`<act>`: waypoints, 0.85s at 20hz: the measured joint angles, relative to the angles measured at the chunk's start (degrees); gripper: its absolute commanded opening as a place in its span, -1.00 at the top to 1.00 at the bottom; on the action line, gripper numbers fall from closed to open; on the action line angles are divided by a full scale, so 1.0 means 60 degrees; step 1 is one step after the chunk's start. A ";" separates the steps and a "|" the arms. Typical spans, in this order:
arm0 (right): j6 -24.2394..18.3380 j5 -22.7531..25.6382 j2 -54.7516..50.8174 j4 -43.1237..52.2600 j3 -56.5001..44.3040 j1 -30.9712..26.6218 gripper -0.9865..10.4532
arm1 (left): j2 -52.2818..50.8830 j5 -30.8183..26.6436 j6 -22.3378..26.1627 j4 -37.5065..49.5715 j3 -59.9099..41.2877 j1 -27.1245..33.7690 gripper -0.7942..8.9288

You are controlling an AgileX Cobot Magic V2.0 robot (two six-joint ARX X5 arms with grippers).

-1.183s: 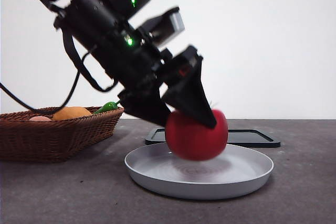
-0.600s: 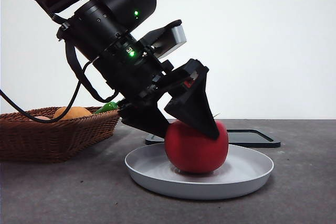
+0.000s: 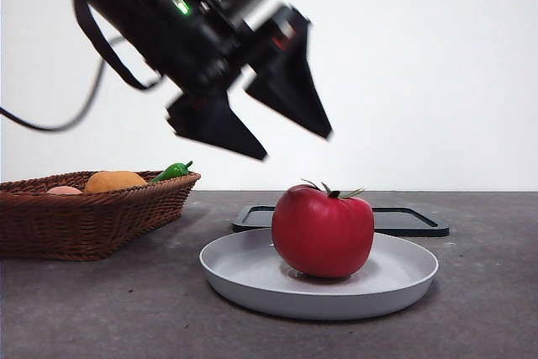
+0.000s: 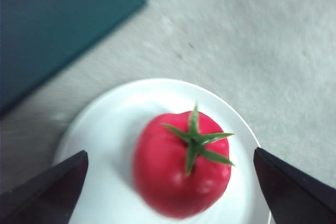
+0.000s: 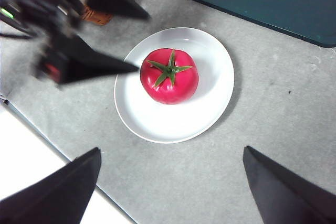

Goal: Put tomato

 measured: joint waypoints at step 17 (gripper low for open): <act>-0.0004 0.0004 0.0000 0.0040 0.0000 0.0000 0.08 | -0.5785 0.0667 0.0317 -0.5096 0.0018 0.3865 -0.19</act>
